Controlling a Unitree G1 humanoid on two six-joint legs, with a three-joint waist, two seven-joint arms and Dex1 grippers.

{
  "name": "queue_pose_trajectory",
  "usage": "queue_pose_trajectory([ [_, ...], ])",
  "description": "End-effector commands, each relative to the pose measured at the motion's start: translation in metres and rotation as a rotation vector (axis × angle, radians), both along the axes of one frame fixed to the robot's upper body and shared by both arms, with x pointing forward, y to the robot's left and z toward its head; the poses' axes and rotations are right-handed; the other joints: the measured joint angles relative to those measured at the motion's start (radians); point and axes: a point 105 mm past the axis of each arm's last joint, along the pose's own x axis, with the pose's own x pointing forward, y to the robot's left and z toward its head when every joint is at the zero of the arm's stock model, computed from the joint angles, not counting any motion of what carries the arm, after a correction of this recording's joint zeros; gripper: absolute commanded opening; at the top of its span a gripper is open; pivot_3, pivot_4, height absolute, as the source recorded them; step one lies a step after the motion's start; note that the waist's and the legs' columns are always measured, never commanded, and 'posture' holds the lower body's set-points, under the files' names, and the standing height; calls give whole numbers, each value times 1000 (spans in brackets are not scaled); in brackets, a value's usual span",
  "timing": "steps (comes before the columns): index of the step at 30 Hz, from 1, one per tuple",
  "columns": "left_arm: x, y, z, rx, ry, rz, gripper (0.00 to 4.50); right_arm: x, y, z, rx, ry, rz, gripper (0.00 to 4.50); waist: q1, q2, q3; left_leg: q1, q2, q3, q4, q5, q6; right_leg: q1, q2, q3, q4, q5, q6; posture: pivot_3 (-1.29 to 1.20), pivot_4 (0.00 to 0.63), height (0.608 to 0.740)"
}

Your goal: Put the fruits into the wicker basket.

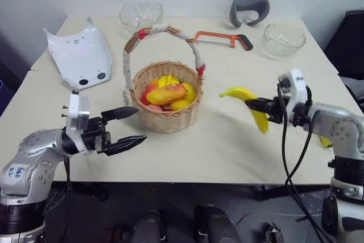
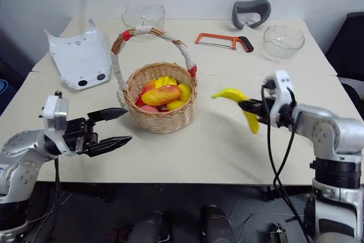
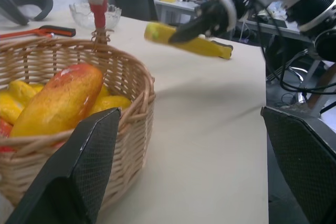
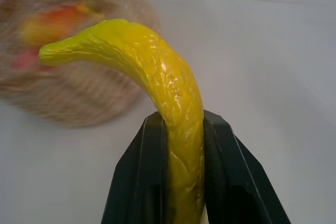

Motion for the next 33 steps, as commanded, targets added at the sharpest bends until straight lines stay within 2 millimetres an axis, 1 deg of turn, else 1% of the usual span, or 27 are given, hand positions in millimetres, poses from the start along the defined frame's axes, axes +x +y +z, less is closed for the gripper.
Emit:
queue_pose_trajectory([
  [1,-6,9,7,-17,-33,60,4500,-26,54,18,-49,-70,227,469,1,0,0,0,0,0,0,0,0,0,0,0,0,0,0,0,150,740],
  [3,-8,11,7,-28,-29,84,4500,-28,75,27,-34,-89,264,469,4,0,0,0,0,-1,0,0,-1,0,0,0,-1,0,0,0,150,740],
  [4,-10,12,9,-37,-33,94,4500,-25,86,31,-28,-110,262,469,6,0,0,-1,0,-1,0,0,0,0,-1,0,-1,0,0,0,150,740],
  [6,-11,16,11,-54,-41,120,4500,-12,102,37,5,-141,202,469,13,0,0,-3,-2,-1,1,0,0,-2,-3,0,-1,0,0,0,150,740],
  [7,-12,17,12,-58,-42,131,4500,-4,107,39,29,-145,163,469,15,0,0,-3,-2,-1,1,0,0,-2,-3,0,-1,0,0,0,150,740],
  [9,-14,20,11,-60,-40,148,4500,15,111,37,47,-157,53,469,17,-1,-1,-4,-3,-1,1,0,0,-2,-3,-1,-1,0,0,0,150,740],
  [11,-16,21,9,-60,-37,160,4500,31,114,32,-5,-216,-42,469,18,-1,-1,-4,-3,-1,1,0,-1,-2,-4,-1,-2,0,0,0,150,740],
  [13,-16,22,8,-62,-40,169,4500,42,117,29,-37,-269,-104,469,16,-1,-1,-4,-4,0,1,1,-1,-2,-5,-1,-2,0,0,0,150,740],
  [15,-14,20,11,-69,-52,172,4500,49,116,35,4,-304,-164,469,14,-1,-1,-5,-4,0,1,1,-1,-2,-4,-1,-2,0,0,0,150,740],
  [16,-12,19,13,-80,-60,174,4500,46,120,33,5,-301,-122,1182,14,-1,-1,-5,-4,0,1,1,-1,-2,-4,-1,-2,0,0,0,150,740],
  [17,-12,18,14,-88,-66,173,4500,43,122,30,-11,-324,-109,1446,14,-1,-1,-5,-3,0,0,1,-2,-2,-4,-1,-2,0,0,0,150,740],
  [18,-12,17,15,-93,-70,173,4500,42,123,29,-24,-352,-100,1855,14,-1,-1,-5,-3,0,0,1,-2,-3,-3,-1,-2,0,0,0,150,740],
  [19,-12,17,17,-100,-72,176,4500,34,126,28,-28,-384,-46,2162,13,-1,-1,-5,-3,0,0,1,-2,-3,-3,-1,-2,0,0,0,150,740],
  [20,-12,16,17,-106,-71,178,4500,23,128,32,14,-394,17,2396,13,-1,-1,-4,-3,0,0,1,-2,-3,-3,-1,-2,0,0,0,150,740],
  [21,-11,16,17,-105,-71,181,4500,12,127,35,65,-394,81,2724,13,-1,-1,-4,-3,0,-1,0,-1,-3,-3,-1,-2,0,0,0,150,740],
  [22,-12,16,17,-100,-71,182,4500,-3,122,36,94,-395,172,3030,14,-1,-1,-5,-3,0,-1,0,-1,-3,-3,-1,-2,0,0,0,150,740],
  [24,-13,17,17,-87,-70,179,4500,-29,104,27,74,-393,327,3702,16,-1,-1,-5,-3,0,-1,-1,2,-2,-3,-1,-2,0,0,0,150,740],
  [25,-14,20,17,-81,-68,181,4500,-32,87,17,29,-372,335,4002,21,-1,-1,-5,-3,0,0,-2,3,-2,-3,-1,-3,0,0,0,150,740],
  [26,-15,21,16,-77,-66,183,4500,-33,75,11,-2,-357,330,4378,22,-1,-1,-5,-3,-2,0,-3,4,-1,-3,-2,-5,1,1,0,150,740],
  [27,-15,24,16,-72,-64,186,4500,-34,60,6,-36,-352,334,4478,22,-1,-1,-4,-3,-3,0,-4,5,1,-3,-3,-7,1,1,0,150,740],
  [29,-16,27,16,-68,-61,190,4500,-27,32,2,-64,-366,304,4478,22,-2,-1,-4,-3,-2,1,-5,6,3,-3,-3,-10,2,3,0,150,740],
  [30,-16,28,17,-68,-59,191,4500,-19,21,3,-71,-382,274,4478,17,-2,-1,-4,-3,-2,1,-5,7,3,-3,-3,-12,2,4,0,150,740],
  [31,-16,28,16,-69,-55,186,4500,-5,12,5,-70,-404,221,4478,12,-1,-1,-3,-3,0,1,-4,7,3,-3,-2,-12,3,3,0,150,740],
  [32,-15,28,17,-70,-52,182,4500,4,6,7,-70,-420,189,4478,8,-1,-1,-2,-2,2,1,-4,7,3,-3,-2,-12,4,3,0,150,740],
  [33,-14,27,17,-69,-48,171,4500,17,3,11,-61,-448,162,4478,5,-1,-1,-2,-2,3,1,-4,6,3,-3,-2,-12,4,2,0,150,740],
])
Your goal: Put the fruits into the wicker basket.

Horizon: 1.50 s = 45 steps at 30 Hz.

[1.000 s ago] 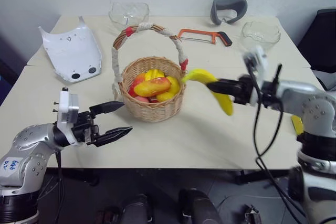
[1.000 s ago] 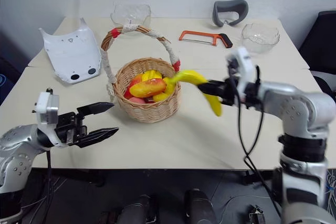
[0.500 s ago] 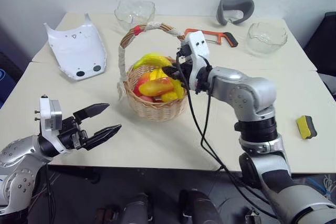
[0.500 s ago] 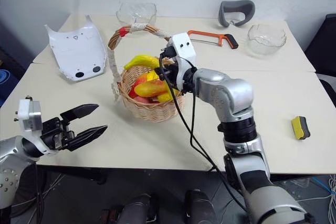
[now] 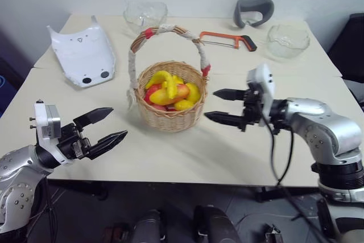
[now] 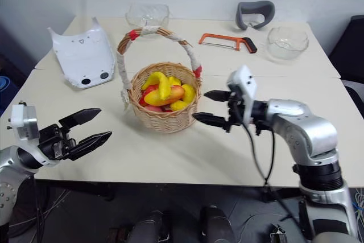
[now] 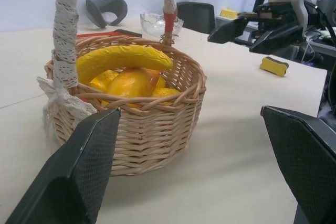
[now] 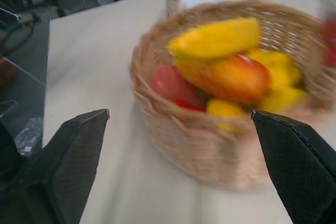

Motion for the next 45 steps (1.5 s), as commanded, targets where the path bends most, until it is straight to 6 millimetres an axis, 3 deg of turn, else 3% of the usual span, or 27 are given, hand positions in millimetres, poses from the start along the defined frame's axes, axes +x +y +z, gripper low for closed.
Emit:
queue_pose_trajectory([
  [1,-1,-2,8,-1,-23,-37,4500,30,-8,26,54,-141,-39,4478,-9,0,0,1,0,0,-1,1,-2,0,1,0,0,0,0,0,150,740],
  [7,10,3,8,6,-22,-37,4500,63,27,47,164,-137,88,4478,-17,2,1,1,2,0,-3,6,-9,-4,3,0,6,-1,-3,0,150,740],
  [11,9,0,12,11,-27,-59,4500,67,54,31,50,-104,219,4478,-17,2,1,-1,3,0,-2,7,-11,-4,2,0,6,-1,-3,0,150,740],
  [14,9,0,13,14,-26,-60,4500,66,65,31,31,-114,281,3874,-14,2,1,-2,1,0,-1,6,-9,-4,1,0,6,0,-3,0,150,740],
  [18,7,-2,13,13,-27,-61,4500,66,67,27,-8,-132,305,2658,-14,2,1,-2,0,0,-1,6,-8,-4,-1,0,6,0,-2,0,150,740],
  [23,7,-5,12,6,-28,-65,4500,62,57,28,15,-158,301,788,-15,2,1,-2,0,-1,-1,6,-9,-4,0,-1,6,0,-2,0,150,740],
  [25,8,-7,11,2,-27,-76,4500,54,49,26,9,-168,307,216,-15,2,1,-2,0,-1,-1,6,-10,-4,0,-1,6,0,-2,0,150,740],
  [26,9,-9,11,-1,-26,-84,4500,48,43,25,1,-176,305,151,-13,2,1,-2,0,-1,-1,6,-9,-4,0,-1,6,0,-2,0,150,740],
  [29,12,-14,10,-8,-25,-111,4500,25,25,24,-25,-212,267,156,2,2,1,-2,0,-2,-1,6,-9,-4,-1,-1,5,0,-2,0,150,740],
  [31,16,-17,9,-11,-26,-127,4500,9,15,34,20,-224,198,156,14,2,1,-2,0,-2,-1,5,-9,-4,-1,-1,4,0,-2,0,150,740],
  [35,22,-23,8,-25,-20,-166,4500,-16,-14,44,97,-258,-20,156,14,2,1,-3,0,-3,-2,4,-9,-4,-1,-2,4,0,-2,0,150,740],
  [42,39,-40,8,-22,-21,-281,4500,-26,-113,51,150,-362,-596,156,18,2,1,-2,0,-3,-1,3,-6,-3,0,-2,3,0,-2,0,150,740],
  [45,49,-49,11,-5,-25,-345,4500,-18,-151,39,128,-354,-810,156,16,2,1,-2,0,-2,-1,4,-6,-3,0,-2,3,0,-2,0,150,740],
])
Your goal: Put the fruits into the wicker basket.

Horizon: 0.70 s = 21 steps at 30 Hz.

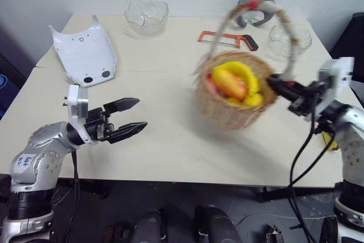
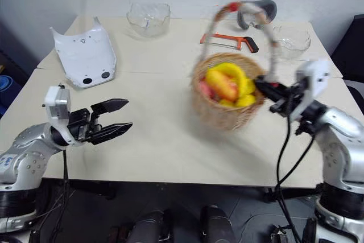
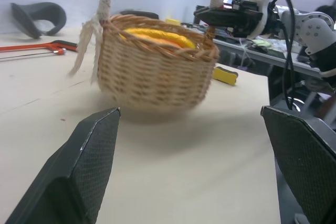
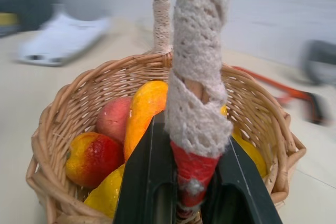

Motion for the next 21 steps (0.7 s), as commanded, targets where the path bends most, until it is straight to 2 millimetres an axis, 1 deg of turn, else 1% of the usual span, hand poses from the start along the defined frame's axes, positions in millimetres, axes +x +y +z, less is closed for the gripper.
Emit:
queue_pose_trajectory([
  [1,7,-8,7,25,-45,-69,4500,2,-37,11,-25,-90,-225,156,-3,0,0,0,0,0,0,1,-1,0,0,0,0,0,0,0,150,740],
  [2,9,-10,8,28,-49,-82,4500,7,-45,8,-22,-96,-269,156,-5,0,0,0,0,0,0,2,-2,0,1,0,0,0,0,0,150,740],
  [4,11,-11,8,33,-55,-92,4500,15,-52,1,-8,-91,-305,156,-9,0,0,1,0,2,0,2,-3,0,1,1,0,0,0,0,150,740],
  [6,14,-9,10,31,-62,-77,4500,26,-59,-11,79,-49,-337,156,-15,0,0,2,1,4,-1,4,-5,0,2,3,1,0,0,0,150,740],
  [8,13,-6,9,36,-61,-67,4500,32,-63,-15,85,-44,-359,888,-17,0,0,2,1,4,0,4,-6,0,3,3,2,0,0,0,150,740],
  [9,11,-4,7,41,-57,-65,4500,32,-63,-15,77,-48,-358,1014,-17,0,0,3,1,4,0,5,-6,0,3,3,3,0,0,0,150,740],
  [10,10,-3,5,50,-52,-62,4500,31,-64,-14,68,-50,-355,1357,-14,0,0,3,1,4,0,5,-6,0,3,3,3,0,0,0,150,740],
  [11,8,-1,3,58,-48,-58,4500,29,-66,-12,64,-50,-347,1754,-12,0,0,3,1,4,0,5,-6,0,3,3,4,0,0,0,150,740],
  [13,6,3,0,68,-42,-43,4500,20,-68,-9,40,-54,-327,2336,-6,0,0,3,1,4,0,5,-6,0,2,4,4,0,0,0,150,740],
  [14,5,4,-1,70,-41,-36,4500,17,-68,-8,30,-53,-320,2696,-5,0,0,3,1,3,0,5,-6,0,2,4,3,0,1,0,150,740],
  [17,2,13,-8,82,-36,18,4500,-4,-69,-7,-83,-34,-259,3738,5,0,0,1,1,2,0,4,-4,0,1,3,1,0,1,0,150,740],
  [18,1,19,-11,94,-36,58,4500,-13,-74,-5,-119,-29,-250,4122,6,0,0,1,1,2,0,3,-3,0,1,3,1,-1,1,0,150,740],
  [19,0,26,-16,114,-36,95,4500,-22,-76,-2,-146,-33,-228,4365,10,0,0,2,1,2,0,2,-2,1,1,3,1,-1,1,0,150,740],
  [20,-1,34,-22,142,-34,138,4500,-31,-77,1,-188,-50,-198,4466,15,0,0,1,0,2,0,1,0,1,1,3,0,-1,1,0,150,740],
  [21,-2,41,-28,170,-32,176,4500,-41,-76,3,-227,-66,-153,4466,15,0,0,2,0,2,0,1,1,1,1,3,0,-1,2,0,150,740],
])
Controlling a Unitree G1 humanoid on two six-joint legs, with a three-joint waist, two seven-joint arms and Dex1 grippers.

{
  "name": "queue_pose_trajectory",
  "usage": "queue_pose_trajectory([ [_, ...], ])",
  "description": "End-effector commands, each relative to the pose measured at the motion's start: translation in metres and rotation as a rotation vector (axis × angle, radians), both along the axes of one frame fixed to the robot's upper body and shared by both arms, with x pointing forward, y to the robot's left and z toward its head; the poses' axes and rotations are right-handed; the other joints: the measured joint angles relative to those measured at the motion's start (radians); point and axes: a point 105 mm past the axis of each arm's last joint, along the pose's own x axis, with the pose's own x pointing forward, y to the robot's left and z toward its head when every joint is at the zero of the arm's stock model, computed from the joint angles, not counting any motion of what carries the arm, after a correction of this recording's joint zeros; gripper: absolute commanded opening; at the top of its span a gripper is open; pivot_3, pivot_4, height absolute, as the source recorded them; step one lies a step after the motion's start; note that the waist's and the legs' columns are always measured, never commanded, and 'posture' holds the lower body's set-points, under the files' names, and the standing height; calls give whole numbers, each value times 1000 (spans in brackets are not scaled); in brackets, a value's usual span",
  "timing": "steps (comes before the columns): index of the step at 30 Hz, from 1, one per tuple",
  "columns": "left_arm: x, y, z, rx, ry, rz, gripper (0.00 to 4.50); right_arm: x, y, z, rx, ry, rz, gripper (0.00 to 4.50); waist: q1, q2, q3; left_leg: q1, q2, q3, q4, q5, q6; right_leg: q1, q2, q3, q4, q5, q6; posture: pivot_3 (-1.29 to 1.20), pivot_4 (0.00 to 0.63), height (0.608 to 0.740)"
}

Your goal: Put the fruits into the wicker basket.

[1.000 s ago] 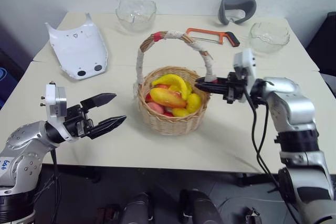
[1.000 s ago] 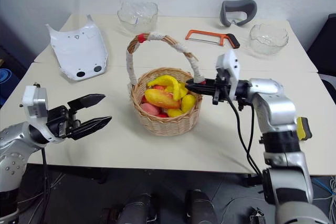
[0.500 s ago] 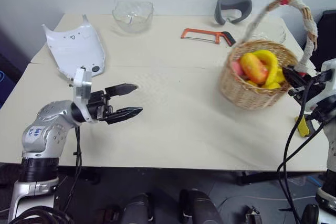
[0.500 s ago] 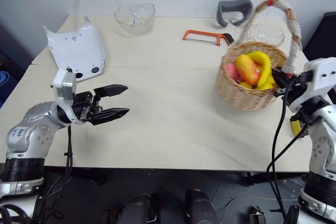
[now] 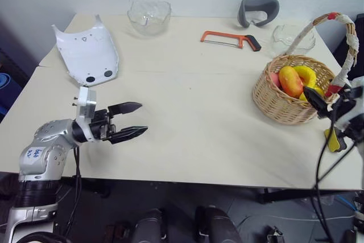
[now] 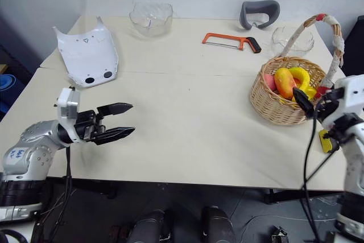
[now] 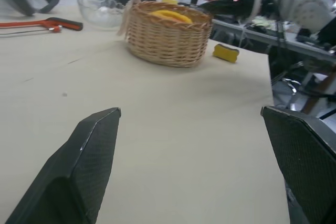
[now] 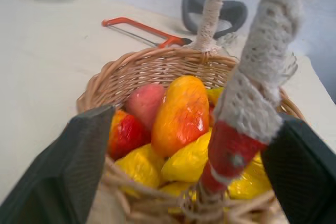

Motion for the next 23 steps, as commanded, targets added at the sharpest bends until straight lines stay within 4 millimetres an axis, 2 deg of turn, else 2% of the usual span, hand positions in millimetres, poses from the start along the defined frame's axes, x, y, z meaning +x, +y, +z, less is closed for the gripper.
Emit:
queue_pose_trajectory([
  [1,-7,25,-7,104,-57,126,4500,-36,1,28,-142,-96,146,4466,2,0,0,0,0,0,0,-1,1,0,0,0,0,0,0,0,150,740],
  [3,-11,32,-14,125,-49,156,4500,-46,1,20,-173,-62,192,4466,3,0,0,1,1,0,0,-2,2,1,1,0,-1,0,0,0,150,740],
  [5,-17,40,-23,173,-56,199,4500,-52,8,-8,-264,83,286,4466,4,0,0,2,1,0,0,-2,2,2,0,-1,-1,0,0,0,150,740],
  [7,-23,48,-33,212,-60,257,4500,-57,27,-41,-346,185,436,4466,2,-1,0,3,1,0,0,-3,2,3,0,0,-1,0,0,0,150,740],
  [9,-27,49,-37,227,-65,279,4500,-58,40,-58,-353,218,527,4466,0,-1,-1,5,2,0,-1,-3,1,4,0,0,-2,0,0,0,150,740],
  [11,-28,49,-45,269,-79,309,4500,-51,66,-77,-367,191,642,4466,1,-1,-1,5,3,0,-1,-4,1,4,0,0,-2,0,0,0,150,740],
  [15,-31,46,-55,325,-103,344,4500,-29,121,-90,-375,32,806,4466,-6,-2,0,6,3,1,-1,-4,0,4,1,0,-2,0,-1,0,150,740],
  [17,-33,43,-56,338,-125,337,4500,-22,141,-97,-375,4,870,4466,-5,-1,0,5,3,1,-1,-3,0,3,0,0,-1,0,-1,0,150,740],
  [19,-32,41,-53,323,-148,349,4500,-18,151,-103,-369,-4,902,4466,4,-1,0,5,3,1,-1,-4,0,3,0,0,-1,0,-1,0,150,740],
  [23,-34,37,-45,270,-159,352,4500,-11,155,-112,-344,10,886,4466,10,-1,0,4,1,0,1,-4,1,3,-2,-1,-1,0,-1,0,150,740],
])
